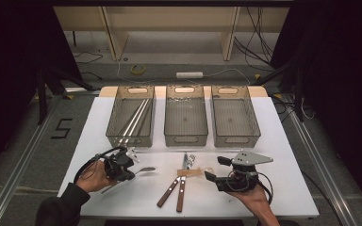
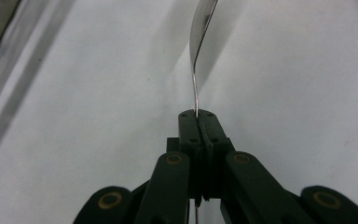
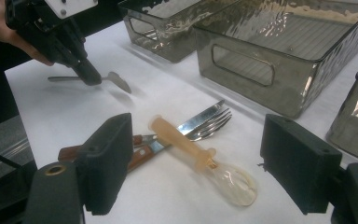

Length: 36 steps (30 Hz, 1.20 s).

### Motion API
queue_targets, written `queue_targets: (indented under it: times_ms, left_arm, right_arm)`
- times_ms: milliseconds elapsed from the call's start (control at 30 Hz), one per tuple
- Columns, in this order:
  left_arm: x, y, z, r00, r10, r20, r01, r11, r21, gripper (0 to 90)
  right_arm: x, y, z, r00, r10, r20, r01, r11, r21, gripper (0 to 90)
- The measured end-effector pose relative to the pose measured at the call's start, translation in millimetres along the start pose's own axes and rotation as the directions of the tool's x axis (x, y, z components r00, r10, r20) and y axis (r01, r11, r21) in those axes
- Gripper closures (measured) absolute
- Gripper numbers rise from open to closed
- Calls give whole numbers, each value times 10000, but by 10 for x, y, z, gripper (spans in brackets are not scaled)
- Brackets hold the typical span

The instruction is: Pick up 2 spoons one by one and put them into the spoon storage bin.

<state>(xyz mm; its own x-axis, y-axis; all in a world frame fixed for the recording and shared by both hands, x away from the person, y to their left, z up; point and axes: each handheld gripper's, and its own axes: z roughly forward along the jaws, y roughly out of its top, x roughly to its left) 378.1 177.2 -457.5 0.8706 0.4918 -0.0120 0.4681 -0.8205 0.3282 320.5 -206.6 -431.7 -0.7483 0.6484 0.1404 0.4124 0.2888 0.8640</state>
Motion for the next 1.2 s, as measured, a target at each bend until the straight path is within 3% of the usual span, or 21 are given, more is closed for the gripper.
queue_targets:
  times_ms: [100,333,467,633,833,1000,1100,1200]
  left_arm:
    - [10,8,-29,10000,-82,-31,82,9999,-70,893]
    - [29,34,-119,9980,-606,191,619,9949,-797,893]
    - [50,54,-193,9942,-1004,376,1048,9841,-1434,894]
    - [70,102,-267,9866,-1535,546,1617,9635,-2135,893]
    - [113,197,-349,9828,-1760,553,1845,9434,-2754,893]
    - [145,314,-399,9820,-1779,637,1888,9337,-3042,894]
    - [151,370,-420,9833,-1728,569,1819,9338,-3080,894]
    - [165,414,-432,9817,-1796,642,1907,9277,-3211,893]
  right_arm:
    - [-1,-1,-1,10000,2,7,-2,10000,8,265]
    - [-1,-2,-4,10000,58,-8,-58,10000,-9,265]
    - [-3,-4,-2,10000,66,16,-66,10000,3,265]
    - [-12,-6,-2,9999,128,35,-128,9999,14,265]
    - [-19,-10,-1,9999,136,55,-136,9999,9,265]
    - [-24,-13,-3,9998,175,42,-175,9998,-9,265]
    - [-27,-14,-6,9998,177,70,-177,9998,5,265]
    - [-31,-15,-8,9998,171,71,-171,9999,-20,265]
